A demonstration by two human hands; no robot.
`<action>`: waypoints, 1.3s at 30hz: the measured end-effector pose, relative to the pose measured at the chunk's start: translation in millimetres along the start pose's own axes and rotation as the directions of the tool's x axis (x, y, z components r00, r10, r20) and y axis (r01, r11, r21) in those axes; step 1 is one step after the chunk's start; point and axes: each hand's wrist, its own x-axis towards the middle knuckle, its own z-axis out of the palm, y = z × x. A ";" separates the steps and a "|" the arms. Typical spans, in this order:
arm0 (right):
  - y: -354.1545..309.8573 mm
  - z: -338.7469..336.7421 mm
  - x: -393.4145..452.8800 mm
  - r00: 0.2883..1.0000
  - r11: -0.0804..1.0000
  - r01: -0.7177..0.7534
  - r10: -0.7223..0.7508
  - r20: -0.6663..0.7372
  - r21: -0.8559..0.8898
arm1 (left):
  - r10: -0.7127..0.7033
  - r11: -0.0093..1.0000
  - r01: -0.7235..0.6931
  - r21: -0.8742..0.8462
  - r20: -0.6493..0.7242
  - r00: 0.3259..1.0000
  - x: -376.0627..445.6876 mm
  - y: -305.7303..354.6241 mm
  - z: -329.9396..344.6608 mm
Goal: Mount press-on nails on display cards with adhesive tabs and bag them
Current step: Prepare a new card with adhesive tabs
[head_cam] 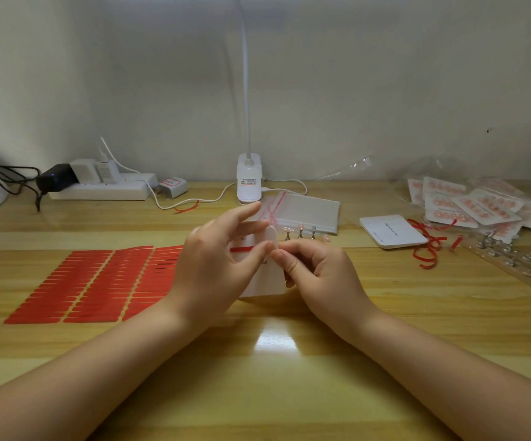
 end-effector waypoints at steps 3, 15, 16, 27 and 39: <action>0.2 0.2 0.0 1.000 1.000 0.004 -0.004 0.006 0.007 | -0.008 1.000 0.008 0.027 0.004 1.000 -1.8 1.3 0.0; -1.0 -0.8 0.5 0.997 0.990 -0.074 0.070 0.042 0.117 | 0.028 0.999 -0.028 0.034 0.001 1.000 -4.1 -3.8 5.5; -0.9 -1.1 0.9 0.995 0.988 -0.092 0.087 0.041 0.128 | 0.024 1.000 -0.023 0.019 -0.022 0.999 -2.9 -6.2 5.5; -2.9 -1.9 2.4 0.988 0.967 -0.155 0.148 0.049 0.202 | 0.301 0.928 -0.297 0.226 0.017 0.954 -1.5 -12.1 6.0; -5.7 -1.8 0.0 0.989 0.978 -0.140 0.130 0.073 0.156 | 0.247 0.948 -0.286 0.137 0.248 0.937 7.6 -14.0 -4.6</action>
